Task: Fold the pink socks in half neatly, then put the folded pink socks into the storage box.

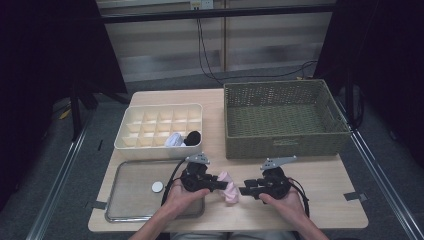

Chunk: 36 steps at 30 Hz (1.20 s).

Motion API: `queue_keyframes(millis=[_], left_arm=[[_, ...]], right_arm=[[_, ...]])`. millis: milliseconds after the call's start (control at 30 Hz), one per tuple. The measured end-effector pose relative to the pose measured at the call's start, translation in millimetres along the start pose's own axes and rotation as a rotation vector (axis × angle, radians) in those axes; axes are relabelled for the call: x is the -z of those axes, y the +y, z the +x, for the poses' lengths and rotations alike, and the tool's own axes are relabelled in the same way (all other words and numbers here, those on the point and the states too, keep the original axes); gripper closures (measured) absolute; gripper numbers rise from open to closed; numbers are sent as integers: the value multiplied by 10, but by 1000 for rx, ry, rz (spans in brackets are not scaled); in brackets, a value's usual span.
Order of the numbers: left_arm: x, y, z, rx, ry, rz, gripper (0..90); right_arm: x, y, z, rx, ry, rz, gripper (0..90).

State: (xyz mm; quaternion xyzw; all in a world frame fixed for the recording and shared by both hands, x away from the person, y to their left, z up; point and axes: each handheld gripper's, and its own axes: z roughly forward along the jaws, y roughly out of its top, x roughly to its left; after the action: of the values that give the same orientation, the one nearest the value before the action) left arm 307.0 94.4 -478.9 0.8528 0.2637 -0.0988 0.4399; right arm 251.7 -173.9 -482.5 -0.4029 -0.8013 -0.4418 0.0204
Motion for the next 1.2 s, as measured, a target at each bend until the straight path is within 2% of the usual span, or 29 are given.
queue_keyframes(millis=[133, 167, 267, 367, 433, 700, 933, 967, 1067, 1200], left_arm=[[45, 33, -33, -12, 18, 3, 698], [55, 34, -41, -6, 16, -7, 698], [84, 28, -31, -2, 34, 15, 697], [124, 13, -8, 8, 36, 15, 697], [164, -1, -16, 14, 37, 0, 696], [242, -30, -50, -1, 48, 7, 695], [399, 9, -43, -4, 64, -12, 694], [436, 8, -39, -13, 80, -8, 694], [522, -21, -7, 1, 94, -41, 694], [618, -35, 39, -1, 88, -61, 693]], right_arm=[[65, 5, -10, 4, -25, -11, 524], [82, 8, -19, 2, -29, -18, 517], [124, 17, -45, 1, -41, -32, 491], [150, 24, -71, -4, -50, -37, 469], [167, 33, -89, -6, -53, -46, 455], [201, 48, -104, -12, -71, -48, 404], [304, 57, -133, -32, -89, -76, 373], [319, 54, -138, -31, -93, -78, 371], [340, 56, -143, -36, -102, -73, 359], [340, 62, -138, -30, -112, -74, 341]])
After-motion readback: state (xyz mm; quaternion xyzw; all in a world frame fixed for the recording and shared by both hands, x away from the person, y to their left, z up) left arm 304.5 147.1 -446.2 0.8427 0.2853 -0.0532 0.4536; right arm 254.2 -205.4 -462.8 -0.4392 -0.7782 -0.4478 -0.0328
